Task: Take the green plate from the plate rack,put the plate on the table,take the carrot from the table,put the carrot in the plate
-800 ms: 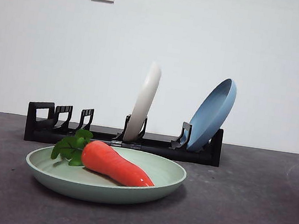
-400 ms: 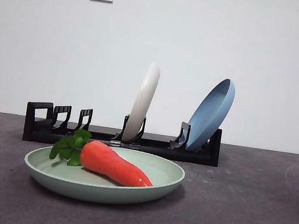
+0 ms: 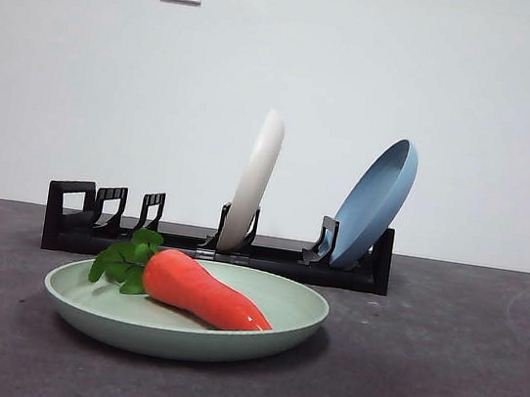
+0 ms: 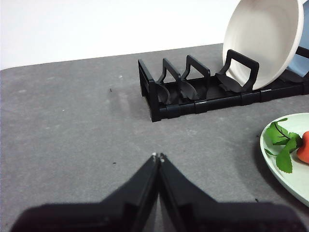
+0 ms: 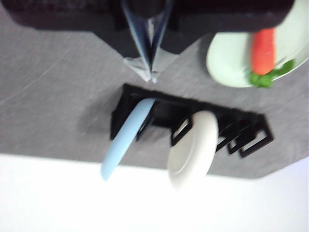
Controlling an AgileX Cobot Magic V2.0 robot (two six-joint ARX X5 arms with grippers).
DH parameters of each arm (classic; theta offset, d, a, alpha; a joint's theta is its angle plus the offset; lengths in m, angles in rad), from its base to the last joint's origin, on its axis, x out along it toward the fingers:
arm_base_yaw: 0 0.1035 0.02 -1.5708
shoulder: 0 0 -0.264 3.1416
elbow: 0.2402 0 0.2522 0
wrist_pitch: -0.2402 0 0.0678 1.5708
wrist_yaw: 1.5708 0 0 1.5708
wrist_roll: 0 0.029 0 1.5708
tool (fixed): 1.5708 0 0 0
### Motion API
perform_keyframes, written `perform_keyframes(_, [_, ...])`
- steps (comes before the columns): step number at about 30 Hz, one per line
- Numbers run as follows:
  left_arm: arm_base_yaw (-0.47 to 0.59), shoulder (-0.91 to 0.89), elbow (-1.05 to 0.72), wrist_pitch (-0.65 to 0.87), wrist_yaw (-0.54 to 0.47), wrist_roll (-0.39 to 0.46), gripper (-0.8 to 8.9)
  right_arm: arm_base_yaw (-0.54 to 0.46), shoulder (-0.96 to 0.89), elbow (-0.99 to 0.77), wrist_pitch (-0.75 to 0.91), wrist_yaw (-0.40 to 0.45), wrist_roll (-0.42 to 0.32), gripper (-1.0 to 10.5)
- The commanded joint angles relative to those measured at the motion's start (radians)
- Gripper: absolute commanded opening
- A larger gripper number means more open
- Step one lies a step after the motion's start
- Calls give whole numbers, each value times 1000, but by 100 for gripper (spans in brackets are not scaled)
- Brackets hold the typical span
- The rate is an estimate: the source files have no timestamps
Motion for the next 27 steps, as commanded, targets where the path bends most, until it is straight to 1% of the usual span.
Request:
perform_keyframes(1, [3,-4,-13,0,0,-5,-3,-22,-80,-129,71,6,7,1])
perform_keyframes(4, [3,-4,-13,0,0,-5,-3,-38,-152,-224,100,14,7,1])
perform_keyframes(7, [3,-4,-13,0,0,-5,-3,-41,-203,-301,103,80,23,1])
perform_keyframes(9, [3,-4,-13,0,0,-5,-3,-42,-230,-349,110,122,47,1])
perform_keyframes(11, [3,-4,-13,0,0,-5,-3,-42,-253,-383,111,144,63,1])
perform_keyframes(17, [3,-4,-13,0,0,-5,-3,-42,-299,-439,117,143,75,1])
perform_keyframes(27, [3,-4,-13,0,0,-5,-3,-42,-303,-444,106,143,85,1])
